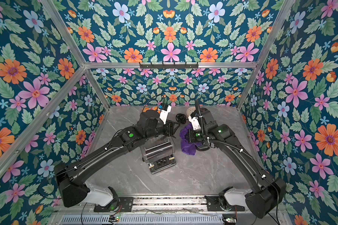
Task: Wipe the surface of a coffee machine
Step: Wipe the dirt from the surface of the coffee machine.
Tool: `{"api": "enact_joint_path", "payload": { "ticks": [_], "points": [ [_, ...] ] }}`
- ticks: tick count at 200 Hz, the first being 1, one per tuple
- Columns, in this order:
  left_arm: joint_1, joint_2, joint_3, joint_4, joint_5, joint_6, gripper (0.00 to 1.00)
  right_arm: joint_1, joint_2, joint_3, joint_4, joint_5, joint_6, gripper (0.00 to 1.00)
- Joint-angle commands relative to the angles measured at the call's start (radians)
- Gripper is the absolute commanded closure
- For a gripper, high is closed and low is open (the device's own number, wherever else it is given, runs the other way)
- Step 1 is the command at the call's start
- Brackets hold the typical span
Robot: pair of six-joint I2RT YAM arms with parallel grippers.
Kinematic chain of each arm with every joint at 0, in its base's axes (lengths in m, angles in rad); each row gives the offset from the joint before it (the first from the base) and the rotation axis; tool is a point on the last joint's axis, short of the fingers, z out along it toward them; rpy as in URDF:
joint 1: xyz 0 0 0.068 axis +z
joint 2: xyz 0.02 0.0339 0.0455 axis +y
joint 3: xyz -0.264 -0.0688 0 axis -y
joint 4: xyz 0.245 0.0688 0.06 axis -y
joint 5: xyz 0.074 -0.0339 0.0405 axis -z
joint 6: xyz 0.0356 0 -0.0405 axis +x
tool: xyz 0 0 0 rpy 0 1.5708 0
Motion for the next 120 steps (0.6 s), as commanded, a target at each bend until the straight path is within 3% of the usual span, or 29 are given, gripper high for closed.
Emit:
{"api": "enact_joint_path", "payload": {
  "ticks": [1, 66, 120],
  "points": [
    [0.002, -0.008, -0.003, 0.006, -0.007, 0.007, 0.5, 0.001, 0.002, 0.011, 0.018, 0.046, -0.016, 1.0],
    [0.002, -0.009, -0.008, 0.014, -0.003, 0.01, 0.5, -0.004, 0.103, 0.134, -0.035, 0.28, -0.15, 1.0],
    [0.002, -0.012, -0.005, 0.008, -0.004, 0.021, 0.5, -0.025, 0.257, 0.322, -0.087, 0.34, -0.227, 1.0]
  ]
}}
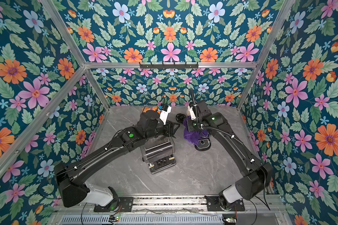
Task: Wipe the surface of a coffee machine
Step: Wipe the dirt from the surface of the coffee machine.
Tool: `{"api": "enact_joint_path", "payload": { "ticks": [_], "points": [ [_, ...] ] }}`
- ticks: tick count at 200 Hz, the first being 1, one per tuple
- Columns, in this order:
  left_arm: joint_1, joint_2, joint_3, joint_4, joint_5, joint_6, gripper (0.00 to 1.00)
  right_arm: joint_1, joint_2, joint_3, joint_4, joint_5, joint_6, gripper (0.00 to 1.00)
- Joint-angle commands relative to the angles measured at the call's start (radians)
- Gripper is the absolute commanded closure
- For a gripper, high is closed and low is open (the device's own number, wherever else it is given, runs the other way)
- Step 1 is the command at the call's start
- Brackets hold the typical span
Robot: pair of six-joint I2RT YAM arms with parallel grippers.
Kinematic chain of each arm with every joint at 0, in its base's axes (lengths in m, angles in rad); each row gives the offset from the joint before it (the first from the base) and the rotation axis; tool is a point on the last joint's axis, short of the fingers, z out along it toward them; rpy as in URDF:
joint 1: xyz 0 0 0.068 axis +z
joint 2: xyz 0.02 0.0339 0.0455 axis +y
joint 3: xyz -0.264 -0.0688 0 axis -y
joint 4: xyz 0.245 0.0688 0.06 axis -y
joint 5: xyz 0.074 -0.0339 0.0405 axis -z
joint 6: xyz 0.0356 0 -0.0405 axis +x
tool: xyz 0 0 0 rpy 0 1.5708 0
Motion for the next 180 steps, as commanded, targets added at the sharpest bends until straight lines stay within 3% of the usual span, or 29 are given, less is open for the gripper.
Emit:
{"api": "enact_joint_path", "payload": {
  "ticks": [1, 71, 180],
  "points": [
    [0.002, -0.007, 0.004, 0.013, -0.004, 0.018, 0.49, -0.005, 0.034, 0.05, -0.028, 0.051, -0.051, 1.0],
    [0.003, 0.033, 0.066, 0.009, 0.027, 0.066, 0.49, -0.007, 0.057, 0.113, -0.073, 0.109, -0.003, 1.0],
    [0.006, 0.219, 0.277, -0.023, 0.111, 0.104, 0.49, 0.027, -0.103, -0.064, -0.024, 0.028, 0.121, 1.0]
  ]
}}
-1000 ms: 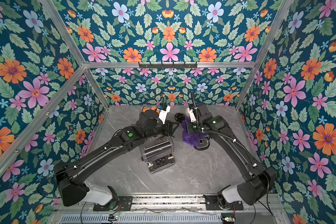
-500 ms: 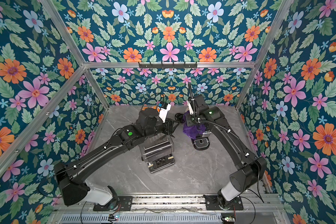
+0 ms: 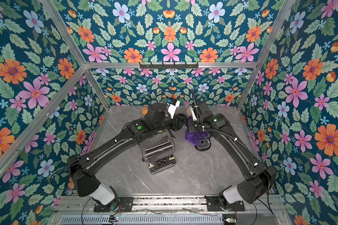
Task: Wipe the surface of a coffee machine
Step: Wipe the dirt from the surface of the coffee machine.
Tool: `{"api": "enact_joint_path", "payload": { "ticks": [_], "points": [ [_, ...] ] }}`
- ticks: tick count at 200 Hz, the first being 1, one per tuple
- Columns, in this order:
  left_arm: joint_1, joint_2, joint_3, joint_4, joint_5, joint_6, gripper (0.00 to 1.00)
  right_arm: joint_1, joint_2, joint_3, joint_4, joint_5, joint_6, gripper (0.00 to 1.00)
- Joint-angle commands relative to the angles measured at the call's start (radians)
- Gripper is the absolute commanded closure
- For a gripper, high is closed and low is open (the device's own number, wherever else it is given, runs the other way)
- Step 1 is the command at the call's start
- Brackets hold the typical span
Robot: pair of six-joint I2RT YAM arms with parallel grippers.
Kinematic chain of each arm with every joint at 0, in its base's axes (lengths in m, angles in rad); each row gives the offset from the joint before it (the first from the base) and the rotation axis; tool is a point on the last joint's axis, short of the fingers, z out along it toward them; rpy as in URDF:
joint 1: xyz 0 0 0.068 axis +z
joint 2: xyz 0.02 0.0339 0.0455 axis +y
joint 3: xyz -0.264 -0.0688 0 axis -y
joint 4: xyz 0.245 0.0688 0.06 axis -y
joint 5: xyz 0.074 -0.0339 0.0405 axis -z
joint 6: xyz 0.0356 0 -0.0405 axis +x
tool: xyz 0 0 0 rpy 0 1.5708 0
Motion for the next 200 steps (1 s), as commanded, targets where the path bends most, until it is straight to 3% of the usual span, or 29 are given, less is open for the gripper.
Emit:
{"api": "enact_joint_path", "payload": {
  "ticks": [1, 57, 84, 118, 200],
  "points": [
    [0.0, 0.036, 0.045, -0.004, 0.048, 0.007, 0.49, 0.001, -0.028, -0.021, 0.015, -0.009, 0.041, 1.0],
    [0.0, 0.027, 0.017, 0.005, 0.043, -0.012, 0.49, 0.075, -0.057, -0.136, 0.005, 0.056, 0.064, 1.0],
    [0.002, -0.007, -0.021, 0.001, 0.023, -0.03, 0.5, 0.086, -0.042, -0.114, 0.01, 0.062, 0.036, 1.0],
    [0.002, -0.078, -0.07, -0.026, -0.034, -0.04, 0.49, 0.086, 0.082, 0.064, -0.023, 0.108, -0.059, 1.0],
    [0.005, -0.258, -0.162, -0.088, -0.181, -0.043, 0.49, 0.024, 0.573, 0.635, -0.212, 0.127, -0.184, 1.0]
  ]
}}
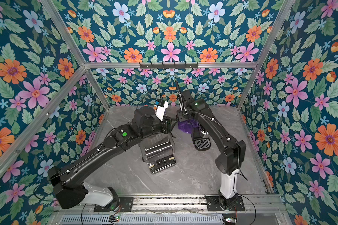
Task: Wipe the surface of a coffee machine
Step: Wipe the dirt from the surface of the coffee machine.
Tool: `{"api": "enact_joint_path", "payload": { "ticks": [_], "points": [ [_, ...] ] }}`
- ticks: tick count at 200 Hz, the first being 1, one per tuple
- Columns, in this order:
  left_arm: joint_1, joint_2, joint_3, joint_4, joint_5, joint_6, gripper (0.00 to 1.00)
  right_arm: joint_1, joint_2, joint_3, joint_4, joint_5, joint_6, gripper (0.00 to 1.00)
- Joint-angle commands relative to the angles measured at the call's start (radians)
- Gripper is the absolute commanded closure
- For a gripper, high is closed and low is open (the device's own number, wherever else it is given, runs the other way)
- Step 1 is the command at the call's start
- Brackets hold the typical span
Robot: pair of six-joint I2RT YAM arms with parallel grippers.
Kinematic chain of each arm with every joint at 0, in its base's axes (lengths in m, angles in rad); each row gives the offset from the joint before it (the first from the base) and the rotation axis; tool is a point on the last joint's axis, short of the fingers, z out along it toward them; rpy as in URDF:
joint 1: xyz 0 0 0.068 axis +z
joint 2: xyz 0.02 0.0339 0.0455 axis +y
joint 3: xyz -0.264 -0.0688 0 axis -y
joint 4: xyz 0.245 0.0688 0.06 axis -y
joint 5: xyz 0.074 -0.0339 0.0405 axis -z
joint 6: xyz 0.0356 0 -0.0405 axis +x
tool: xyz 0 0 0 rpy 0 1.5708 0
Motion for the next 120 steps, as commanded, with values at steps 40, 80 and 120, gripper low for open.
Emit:
{"api": "enact_joint_path", "payload": {
  "ticks": [40, 80, 120],
  "points": [
    [0.004, -0.055, -0.043, -0.033, -0.065, 0.004, 0.49, 0.008, 0.054, -0.054, -0.028, 0.011, -0.025, 1.0],
    [0.004, -0.057, -0.042, -0.021, -0.059, 0.003, 0.49, 0.01, 0.029, -0.214, 0.042, 0.017, -0.01, 1.0],
    [0.004, -0.057, -0.036, -0.021, -0.054, 0.001, 0.49, 0.012, 0.062, -0.26, 0.073, 0.007, 0.001, 1.0]
  ]
}}
